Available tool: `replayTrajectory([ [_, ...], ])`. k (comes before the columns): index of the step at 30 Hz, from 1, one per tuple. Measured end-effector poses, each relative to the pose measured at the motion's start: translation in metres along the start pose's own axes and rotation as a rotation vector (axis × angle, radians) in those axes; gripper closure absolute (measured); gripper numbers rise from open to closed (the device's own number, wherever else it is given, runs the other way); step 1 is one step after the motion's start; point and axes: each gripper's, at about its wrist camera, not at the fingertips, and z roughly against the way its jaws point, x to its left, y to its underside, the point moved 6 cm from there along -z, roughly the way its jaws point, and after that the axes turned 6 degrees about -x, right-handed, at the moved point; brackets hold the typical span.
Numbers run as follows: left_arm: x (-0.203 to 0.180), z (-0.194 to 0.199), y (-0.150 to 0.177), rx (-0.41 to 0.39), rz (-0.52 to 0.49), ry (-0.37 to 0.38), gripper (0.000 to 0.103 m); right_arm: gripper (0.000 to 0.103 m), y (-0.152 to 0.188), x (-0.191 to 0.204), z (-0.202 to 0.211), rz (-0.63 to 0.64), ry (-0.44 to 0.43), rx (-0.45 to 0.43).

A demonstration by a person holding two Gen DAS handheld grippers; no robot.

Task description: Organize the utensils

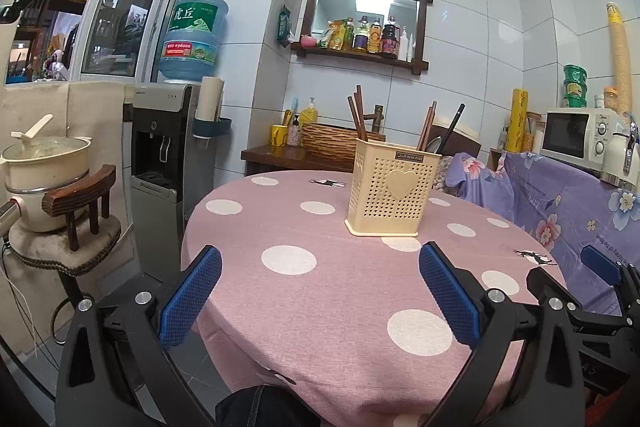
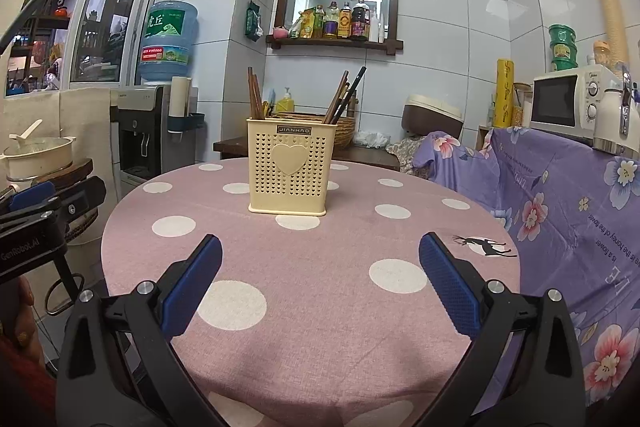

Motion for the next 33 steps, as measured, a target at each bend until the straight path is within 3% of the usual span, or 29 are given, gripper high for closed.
replayTrajectory([
  [33, -0.0052, -0.0009, -0.0003, 0.025, -0.02, 0.016, 0.005, 0.006, -0.003, -0.0029, 0.0017, -0.006, 0.016, -0.012],
])
